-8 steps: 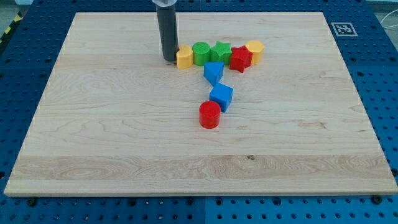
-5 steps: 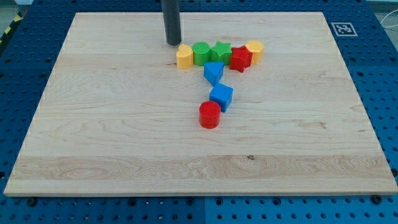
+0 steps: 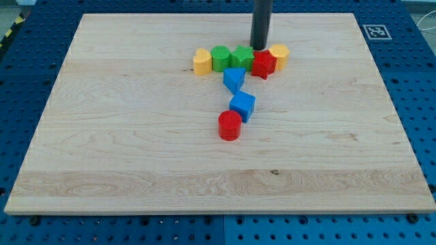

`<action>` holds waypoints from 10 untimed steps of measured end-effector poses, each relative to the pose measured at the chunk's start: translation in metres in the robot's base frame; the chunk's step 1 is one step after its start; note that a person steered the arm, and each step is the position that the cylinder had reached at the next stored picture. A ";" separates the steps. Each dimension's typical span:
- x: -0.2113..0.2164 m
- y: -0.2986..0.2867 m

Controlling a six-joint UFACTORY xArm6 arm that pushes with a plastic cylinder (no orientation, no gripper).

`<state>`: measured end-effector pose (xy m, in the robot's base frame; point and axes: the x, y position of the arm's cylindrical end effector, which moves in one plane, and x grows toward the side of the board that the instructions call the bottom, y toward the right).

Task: Move your arm towards the center of the board

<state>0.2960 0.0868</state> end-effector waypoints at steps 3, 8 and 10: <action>0.003 0.073; 0.098 0.076; 0.126 0.057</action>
<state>0.4219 0.1440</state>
